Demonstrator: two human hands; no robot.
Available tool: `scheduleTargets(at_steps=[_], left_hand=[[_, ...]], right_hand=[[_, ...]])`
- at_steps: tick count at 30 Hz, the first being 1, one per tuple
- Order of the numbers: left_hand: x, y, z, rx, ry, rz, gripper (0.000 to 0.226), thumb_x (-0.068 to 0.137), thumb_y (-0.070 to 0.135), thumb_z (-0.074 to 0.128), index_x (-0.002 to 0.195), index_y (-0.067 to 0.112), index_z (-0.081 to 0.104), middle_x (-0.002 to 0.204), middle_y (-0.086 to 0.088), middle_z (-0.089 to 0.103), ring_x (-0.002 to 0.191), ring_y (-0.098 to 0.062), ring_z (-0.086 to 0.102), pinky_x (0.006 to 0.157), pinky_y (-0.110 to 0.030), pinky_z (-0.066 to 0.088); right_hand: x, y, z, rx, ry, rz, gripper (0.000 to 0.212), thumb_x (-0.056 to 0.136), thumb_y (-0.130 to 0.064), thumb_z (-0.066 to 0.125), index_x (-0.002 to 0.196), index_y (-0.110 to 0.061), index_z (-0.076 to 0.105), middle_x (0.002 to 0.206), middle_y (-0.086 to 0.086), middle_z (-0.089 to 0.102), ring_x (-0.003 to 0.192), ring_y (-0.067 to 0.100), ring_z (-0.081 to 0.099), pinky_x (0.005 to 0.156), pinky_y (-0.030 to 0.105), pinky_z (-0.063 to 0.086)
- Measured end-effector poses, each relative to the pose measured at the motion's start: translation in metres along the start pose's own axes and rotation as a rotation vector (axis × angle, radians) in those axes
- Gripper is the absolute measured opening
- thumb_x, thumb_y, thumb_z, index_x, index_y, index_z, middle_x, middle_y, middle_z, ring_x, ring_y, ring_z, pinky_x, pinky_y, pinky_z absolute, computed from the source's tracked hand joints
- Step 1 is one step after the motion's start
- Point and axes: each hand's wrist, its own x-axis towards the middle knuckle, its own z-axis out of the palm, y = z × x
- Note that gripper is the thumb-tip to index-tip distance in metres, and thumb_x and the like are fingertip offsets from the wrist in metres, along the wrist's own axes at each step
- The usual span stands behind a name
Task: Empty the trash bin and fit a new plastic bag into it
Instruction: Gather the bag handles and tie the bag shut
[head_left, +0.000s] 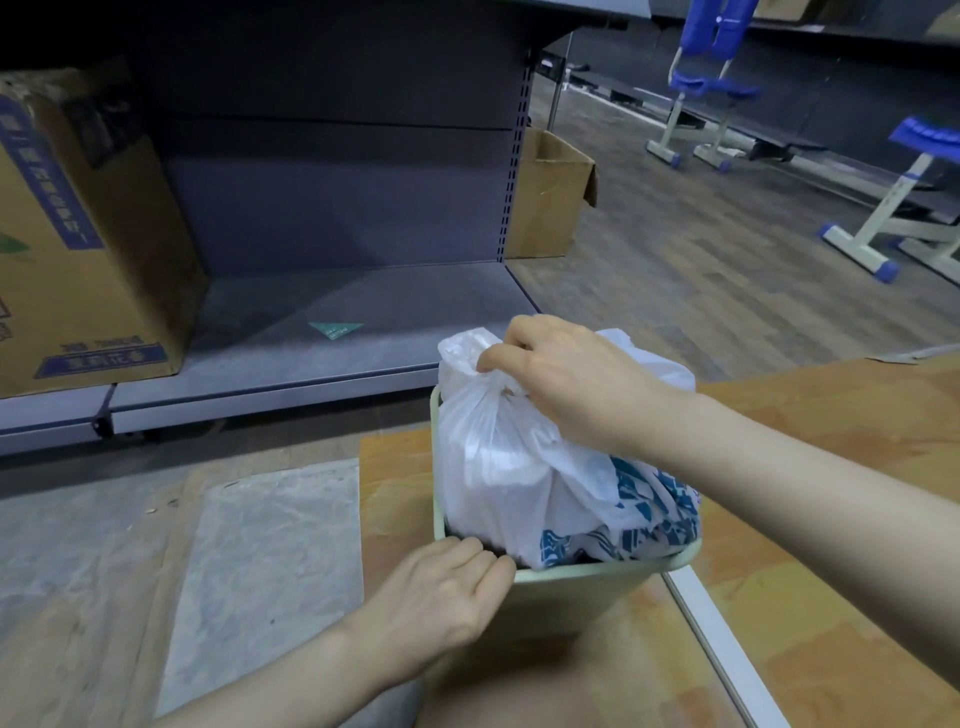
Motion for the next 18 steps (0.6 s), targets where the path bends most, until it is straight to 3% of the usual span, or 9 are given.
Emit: scheduleTargets(at_steps=[3, 7, 10, 13, 16, 18], left_hand=[[0.007, -0.012, -0.001, -0.022, -0.033, 0.013, 0.012, 0.070, 0.002, 0.071, 0.071, 0.014, 0.074, 0.058, 0.001, 0.063, 0.050, -0.013, 0.058, 0.046, -0.020, 0.048], [0.017, -0.022, 0.012, -0.034, -0.043, -0.045, 0.029, 0.050, 0.006, 0.088, 0.075, 0.012, 0.076, 0.061, 0.001, 0.066, 0.051, -0.013, 0.060, 0.047, -0.019, 0.049], [0.020, -0.032, 0.020, -0.010, 0.007, -0.050, 0.019, 0.067, -0.001, 0.072, 0.079, 0.012, 0.076, 0.064, 0.000, 0.066, 0.055, -0.014, 0.061, 0.052, -0.021, 0.050], [0.018, -0.035, 0.026, -0.017, 0.011, -0.080, 0.026, 0.079, 0.009, 0.049, 0.085, 0.013, 0.075, 0.070, 0.001, 0.066, 0.061, -0.015, 0.061, 0.067, -0.022, 0.042], [0.015, -0.030, 0.031, -0.084, -0.038, -0.156, 0.029, 0.086, 0.025, 0.045, 0.087, 0.015, 0.072, 0.077, 0.003, 0.067, 0.067, -0.013, 0.061, 0.075, -0.025, 0.036], [0.015, -0.029, 0.033, -0.102, -0.055, -0.190, 0.030, 0.085, 0.024, 0.042, 0.085, 0.018, 0.071, 0.077, 0.005, 0.067, 0.068, -0.011, 0.060, 0.076, -0.024, 0.035]], right_hand=[[0.011, 0.008, 0.002, 0.017, 0.031, 0.010, 0.058, 0.076, 0.012, 0.047, 0.128, -0.013, 0.047, 0.109, 0.009, 0.048, 0.086, 0.021, 0.037, 0.071, 0.040, 0.045], [0.024, 0.015, 0.007, 0.018, 0.058, 0.007, 0.056, 0.075, 0.013, 0.048, 0.125, -0.011, 0.050, 0.107, 0.010, 0.048, 0.086, 0.021, 0.036, 0.066, 0.037, 0.039], [0.037, 0.020, 0.008, 0.028, 0.046, 0.066, 0.054, 0.076, 0.008, 0.051, 0.125, -0.014, 0.049, 0.106, 0.009, 0.049, 0.092, 0.026, 0.045, 0.063, 0.035, 0.036], [0.041, 0.021, 0.009, 0.091, 0.063, 0.181, 0.041, 0.082, -0.003, 0.054, 0.121, -0.012, 0.051, 0.102, 0.007, 0.051, 0.094, 0.027, 0.050, 0.064, 0.036, 0.039], [0.040, 0.020, 0.010, 0.113, 0.069, 0.232, 0.015, 0.085, -0.008, 0.053, 0.098, -0.006, 0.058, 0.091, 0.006, 0.048, 0.087, 0.028, 0.052, 0.063, 0.035, 0.035], [0.039, 0.018, 0.008, 0.091, 0.056, 0.221, 0.005, 0.083, -0.005, 0.053, 0.085, -0.007, 0.056, 0.085, 0.006, 0.046, 0.076, 0.026, 0.045, 0.062, 0.033, 0.032]])
